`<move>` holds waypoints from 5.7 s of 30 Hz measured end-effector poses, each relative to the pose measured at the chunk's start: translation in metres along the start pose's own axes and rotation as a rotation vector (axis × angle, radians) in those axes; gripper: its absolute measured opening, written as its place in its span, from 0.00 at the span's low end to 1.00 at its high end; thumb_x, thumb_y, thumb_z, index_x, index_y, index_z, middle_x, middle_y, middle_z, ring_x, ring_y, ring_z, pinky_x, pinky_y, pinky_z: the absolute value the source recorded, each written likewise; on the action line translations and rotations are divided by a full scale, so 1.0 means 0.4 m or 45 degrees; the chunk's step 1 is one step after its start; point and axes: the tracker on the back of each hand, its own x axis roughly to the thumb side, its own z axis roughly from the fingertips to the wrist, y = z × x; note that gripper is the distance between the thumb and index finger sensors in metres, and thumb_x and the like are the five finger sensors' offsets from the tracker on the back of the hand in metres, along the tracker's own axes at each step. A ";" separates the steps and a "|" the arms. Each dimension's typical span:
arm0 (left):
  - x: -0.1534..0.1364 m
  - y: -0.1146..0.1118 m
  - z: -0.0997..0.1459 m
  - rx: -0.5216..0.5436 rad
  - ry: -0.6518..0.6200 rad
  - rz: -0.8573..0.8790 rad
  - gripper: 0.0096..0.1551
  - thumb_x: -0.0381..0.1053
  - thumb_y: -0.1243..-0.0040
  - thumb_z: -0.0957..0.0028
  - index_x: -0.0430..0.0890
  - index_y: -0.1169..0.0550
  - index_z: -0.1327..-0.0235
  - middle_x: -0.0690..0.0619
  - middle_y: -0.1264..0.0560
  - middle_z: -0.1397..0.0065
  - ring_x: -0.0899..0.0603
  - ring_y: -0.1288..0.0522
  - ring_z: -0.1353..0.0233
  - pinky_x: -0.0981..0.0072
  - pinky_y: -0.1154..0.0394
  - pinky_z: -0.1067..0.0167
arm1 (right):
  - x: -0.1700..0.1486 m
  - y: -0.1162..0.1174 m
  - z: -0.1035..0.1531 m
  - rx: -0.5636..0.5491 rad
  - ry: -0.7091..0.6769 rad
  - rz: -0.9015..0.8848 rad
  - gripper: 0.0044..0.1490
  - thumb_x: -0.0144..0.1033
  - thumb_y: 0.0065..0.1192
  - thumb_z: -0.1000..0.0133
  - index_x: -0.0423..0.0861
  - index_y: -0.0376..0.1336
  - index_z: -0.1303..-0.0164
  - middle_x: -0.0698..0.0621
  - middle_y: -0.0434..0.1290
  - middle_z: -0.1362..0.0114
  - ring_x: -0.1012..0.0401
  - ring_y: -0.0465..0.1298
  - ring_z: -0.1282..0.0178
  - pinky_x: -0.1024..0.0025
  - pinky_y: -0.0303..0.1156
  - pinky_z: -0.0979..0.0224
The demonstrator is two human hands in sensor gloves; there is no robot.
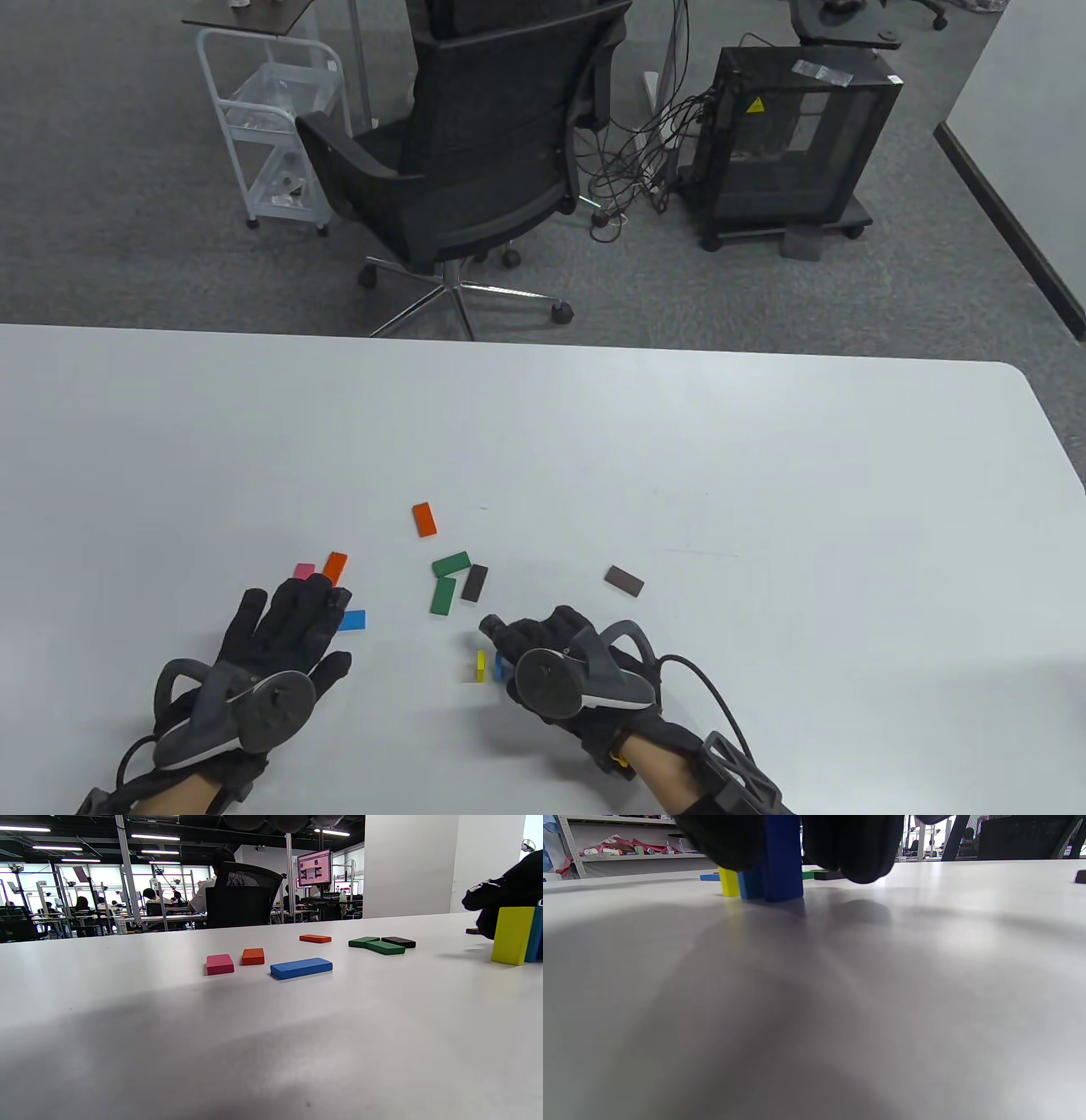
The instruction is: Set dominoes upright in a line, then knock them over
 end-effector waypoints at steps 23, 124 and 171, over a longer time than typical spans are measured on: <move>0.002 -0.001 0.001 0.005 -0.004 -0.001 0.41 0.65 0.73 0.28 0.46 0.46 0.05 0.44 0.48 0.04 0.35 0.50 0.09 0.41 0.59 0.15 | -0.233 -0.087 0.051 -0.031 0.425 0.073 0.44 0.48 0.62 0.41 0.51 0.50 0.14 0.44 0.60 0.16 0.49 0.67 0.21 0.45 0.52 0.15; 0.011 -0.004 -0.002 -0.030 -0.017 -0.007 0.41 0.65 0.73 0.28 0.46 0.47 0.05 0.44 0.48 0.04 0.34 0.49 0.09 0.42 0.58 0.15 | -0.035 -0.014 0.017 0.047 0.132 -0.053 0.40 0.47 0.62 0.41 0.40 0.59 0.23 0.44 0.73 0.29 0.54 0.78 0.32 0.49 0.62 0.21; -0.001 -0.003 0.000 0.002 -0.015 0.023 0.41 0.65 0.72 0.28 0.47 0.47 0.05 0.44 0.48 0.04 0.35 0.49 0.09 0.42 0.58 0.14 | -0.020 -0.048 -0.298 0.268 -0.246 0.438 0.32 0.41 0.63 0.41 0.62 0.59 0.25 0.58 0.62 0.17 0.58 0.62 0.16 0.50 0.44 0.11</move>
